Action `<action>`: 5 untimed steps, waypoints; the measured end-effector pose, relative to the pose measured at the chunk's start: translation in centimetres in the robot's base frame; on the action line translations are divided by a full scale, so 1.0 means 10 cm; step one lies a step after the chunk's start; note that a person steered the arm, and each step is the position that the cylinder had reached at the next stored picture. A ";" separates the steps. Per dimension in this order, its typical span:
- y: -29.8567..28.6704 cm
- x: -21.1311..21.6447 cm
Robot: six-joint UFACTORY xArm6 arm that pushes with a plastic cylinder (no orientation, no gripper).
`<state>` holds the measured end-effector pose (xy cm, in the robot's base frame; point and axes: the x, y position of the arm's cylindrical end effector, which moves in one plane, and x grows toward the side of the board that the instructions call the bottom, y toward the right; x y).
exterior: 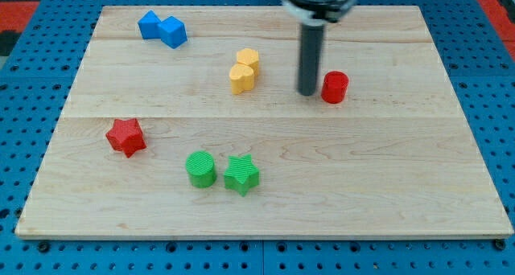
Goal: Move the red heart to the bottom left of the red circle
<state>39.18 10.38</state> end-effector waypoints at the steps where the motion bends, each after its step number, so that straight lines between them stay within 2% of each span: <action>1: 0.81 0.00; 2: 0.27 0.24; 3: -0.09 0.79; 4: -1.03 0.92; 5: -1.79 0.36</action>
<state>42.79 -7.52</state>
